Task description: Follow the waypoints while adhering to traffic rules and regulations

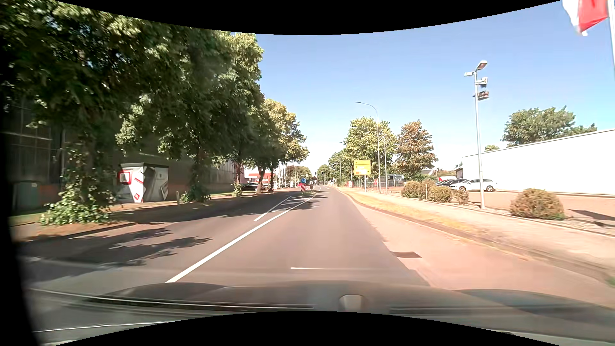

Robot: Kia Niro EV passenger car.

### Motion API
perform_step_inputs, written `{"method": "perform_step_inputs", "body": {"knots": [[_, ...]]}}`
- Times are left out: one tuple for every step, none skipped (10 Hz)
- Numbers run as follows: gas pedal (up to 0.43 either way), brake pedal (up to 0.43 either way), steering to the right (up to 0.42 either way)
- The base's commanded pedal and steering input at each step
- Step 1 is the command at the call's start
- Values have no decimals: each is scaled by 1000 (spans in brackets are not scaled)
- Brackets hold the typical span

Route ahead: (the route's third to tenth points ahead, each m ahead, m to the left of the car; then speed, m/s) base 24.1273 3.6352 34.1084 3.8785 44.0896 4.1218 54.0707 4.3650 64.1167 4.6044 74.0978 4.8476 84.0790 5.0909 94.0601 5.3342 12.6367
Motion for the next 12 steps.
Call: {"method": "perform_step_inputs", "body": {"knots": [[130,6,3],[130,6,4],[130,6,4],[130,6,3],[130,6,4],[138,6,3],[138,6,3],[138,6,3],[157,6,4],[169,6,4],[169,6,3],[169,6,4]]}}
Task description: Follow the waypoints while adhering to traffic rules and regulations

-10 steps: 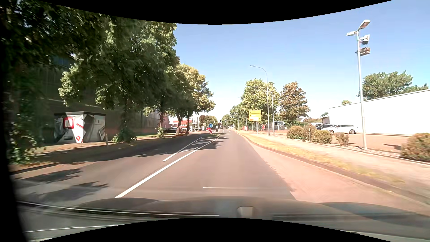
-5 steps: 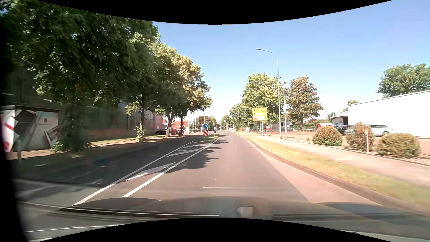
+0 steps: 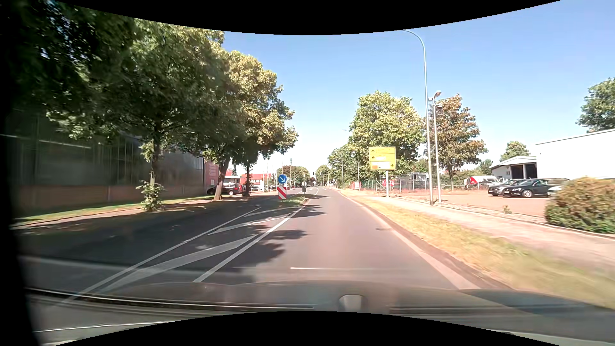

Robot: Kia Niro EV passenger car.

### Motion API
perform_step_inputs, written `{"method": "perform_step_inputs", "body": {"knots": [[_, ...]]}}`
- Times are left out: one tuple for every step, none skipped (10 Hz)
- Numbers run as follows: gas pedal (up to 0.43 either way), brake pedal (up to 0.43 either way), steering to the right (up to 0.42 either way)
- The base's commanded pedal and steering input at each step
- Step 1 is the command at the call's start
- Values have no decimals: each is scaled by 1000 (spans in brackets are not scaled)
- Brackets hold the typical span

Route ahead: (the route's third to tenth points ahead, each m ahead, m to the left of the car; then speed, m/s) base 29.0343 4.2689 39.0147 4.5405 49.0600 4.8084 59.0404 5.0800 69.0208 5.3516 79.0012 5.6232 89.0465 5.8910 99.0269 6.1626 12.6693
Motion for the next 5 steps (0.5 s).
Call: {"method": "perform_step_inputs", "body": {"knots": [[169,6,3],[169,6,4],[169,6,4],[169,6,4],[157,6,4]]}}
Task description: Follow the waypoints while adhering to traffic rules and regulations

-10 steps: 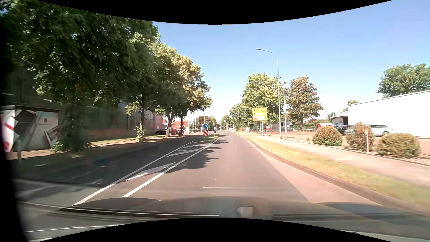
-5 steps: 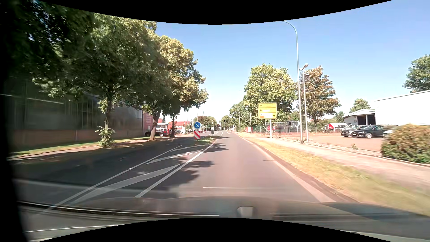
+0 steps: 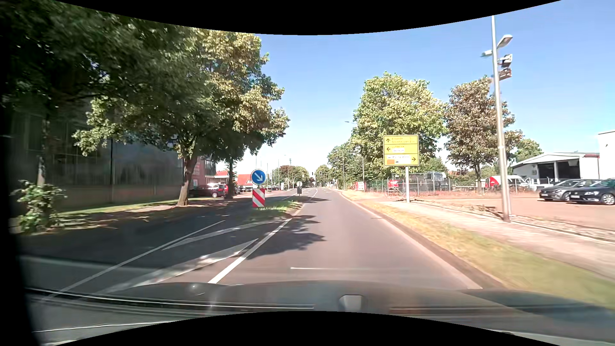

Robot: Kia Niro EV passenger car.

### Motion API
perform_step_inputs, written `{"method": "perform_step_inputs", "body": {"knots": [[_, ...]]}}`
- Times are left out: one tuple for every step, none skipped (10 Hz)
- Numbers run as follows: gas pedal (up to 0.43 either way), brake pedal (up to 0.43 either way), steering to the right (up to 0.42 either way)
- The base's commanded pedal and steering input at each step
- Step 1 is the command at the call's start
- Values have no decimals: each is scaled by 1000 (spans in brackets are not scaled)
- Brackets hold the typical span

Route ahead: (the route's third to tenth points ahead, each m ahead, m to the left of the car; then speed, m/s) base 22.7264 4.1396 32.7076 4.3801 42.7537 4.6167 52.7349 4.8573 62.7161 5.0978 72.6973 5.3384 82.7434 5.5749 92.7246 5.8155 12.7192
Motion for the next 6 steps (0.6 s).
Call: {"method": "perform_step_inputs", "body": {"knots": [[157,6,3],[157,6,3],[157,6,3],[138,6,1],[138,6,-1],[138,6,-1]]}}
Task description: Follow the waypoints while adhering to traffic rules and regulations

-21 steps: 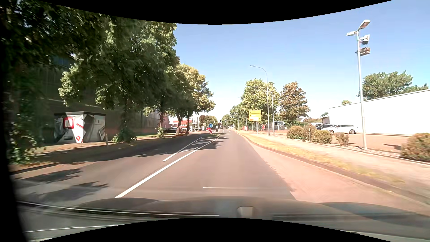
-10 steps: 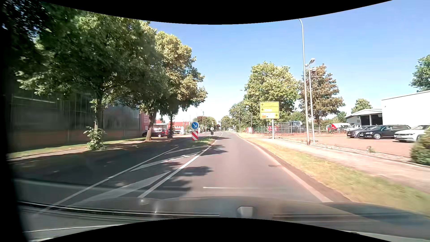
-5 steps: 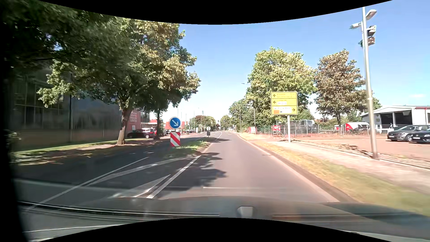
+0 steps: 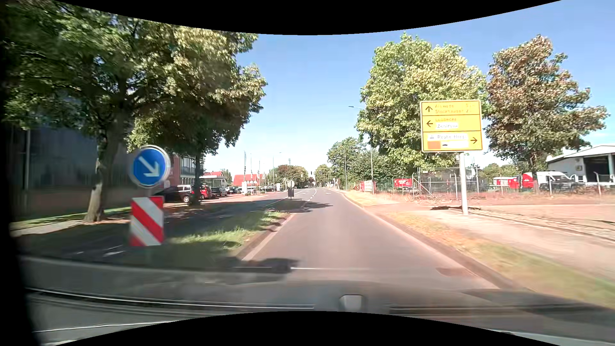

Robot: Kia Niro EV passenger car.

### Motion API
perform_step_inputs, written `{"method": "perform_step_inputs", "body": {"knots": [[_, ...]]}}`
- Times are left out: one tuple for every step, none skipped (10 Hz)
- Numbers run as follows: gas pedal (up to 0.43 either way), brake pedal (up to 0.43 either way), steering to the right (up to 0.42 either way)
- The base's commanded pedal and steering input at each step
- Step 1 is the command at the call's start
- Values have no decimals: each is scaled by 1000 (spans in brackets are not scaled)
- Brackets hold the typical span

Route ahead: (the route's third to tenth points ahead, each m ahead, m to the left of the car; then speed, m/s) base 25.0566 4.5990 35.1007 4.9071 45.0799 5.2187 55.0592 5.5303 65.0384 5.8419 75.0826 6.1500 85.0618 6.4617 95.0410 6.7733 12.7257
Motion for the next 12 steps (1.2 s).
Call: {"method": "perform_step_inputs", "body": {"knots": [[130,6,-1],[130,6,-1],[118,6,-2],[118,6,-2],[118,6,-2],[118,6,-2],[118,6,-4],[118,6,-3],[118,6,-4],[118,6,-6],[118,6,-9],[110,6,-12]]}}
